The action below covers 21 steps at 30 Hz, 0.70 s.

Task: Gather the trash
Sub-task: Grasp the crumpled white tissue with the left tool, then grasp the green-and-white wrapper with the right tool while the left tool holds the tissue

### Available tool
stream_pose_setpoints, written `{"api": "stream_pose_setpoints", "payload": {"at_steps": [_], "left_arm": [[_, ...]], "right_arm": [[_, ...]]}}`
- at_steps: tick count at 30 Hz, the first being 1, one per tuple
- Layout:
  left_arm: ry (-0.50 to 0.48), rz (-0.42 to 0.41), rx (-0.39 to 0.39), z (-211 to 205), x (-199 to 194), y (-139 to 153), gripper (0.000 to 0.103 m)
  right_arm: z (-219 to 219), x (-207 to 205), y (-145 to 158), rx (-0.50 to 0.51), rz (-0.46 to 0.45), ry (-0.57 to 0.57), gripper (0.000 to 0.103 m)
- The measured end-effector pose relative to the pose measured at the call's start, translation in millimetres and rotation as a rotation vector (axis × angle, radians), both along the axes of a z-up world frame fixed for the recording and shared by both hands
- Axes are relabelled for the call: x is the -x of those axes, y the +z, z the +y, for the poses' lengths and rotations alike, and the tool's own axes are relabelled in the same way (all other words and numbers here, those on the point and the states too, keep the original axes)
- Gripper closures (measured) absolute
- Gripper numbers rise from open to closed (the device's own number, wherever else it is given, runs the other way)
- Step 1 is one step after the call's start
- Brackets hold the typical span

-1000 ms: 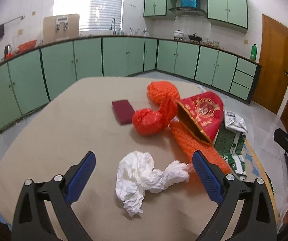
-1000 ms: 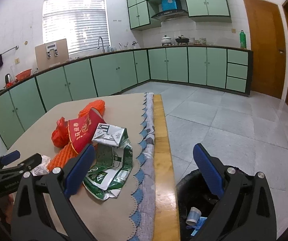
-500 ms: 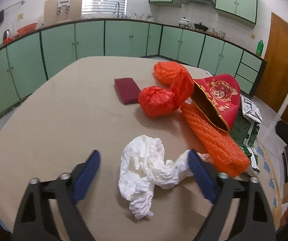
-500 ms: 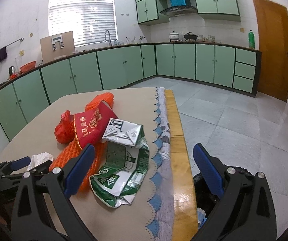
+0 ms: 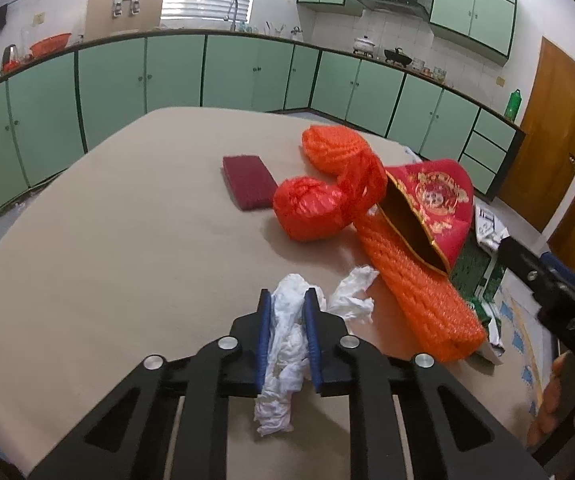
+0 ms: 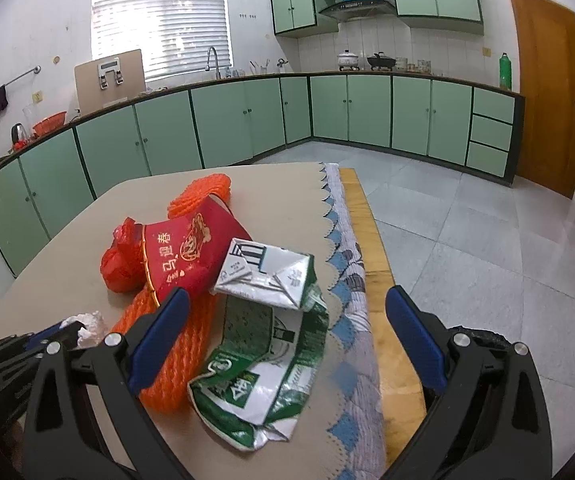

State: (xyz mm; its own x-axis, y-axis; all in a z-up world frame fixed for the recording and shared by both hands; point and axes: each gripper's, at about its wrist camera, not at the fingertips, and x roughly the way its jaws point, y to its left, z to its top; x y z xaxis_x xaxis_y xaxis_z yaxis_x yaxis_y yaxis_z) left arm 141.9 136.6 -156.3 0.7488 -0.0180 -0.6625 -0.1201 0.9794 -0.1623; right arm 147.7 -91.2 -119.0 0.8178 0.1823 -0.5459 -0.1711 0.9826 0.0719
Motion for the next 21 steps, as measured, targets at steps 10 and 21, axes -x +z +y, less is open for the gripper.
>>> {"api": "stream_pose_setpoints", "payload": {"at_steps": [10,21], "left_arm": [[0.007,-0.053,-0.013,3.1,-2.3,15.6,0.088],[-0.011,-0.065,-0.028,-0.4,-5.0,17.6,0.088]], "right_arm": [[15.3,-19.1,-4.4,0.041,0.043,-0.023,0.008],[10.6,-32.6,-13.4,0.036,0.117,-0.031,0.025]]}}
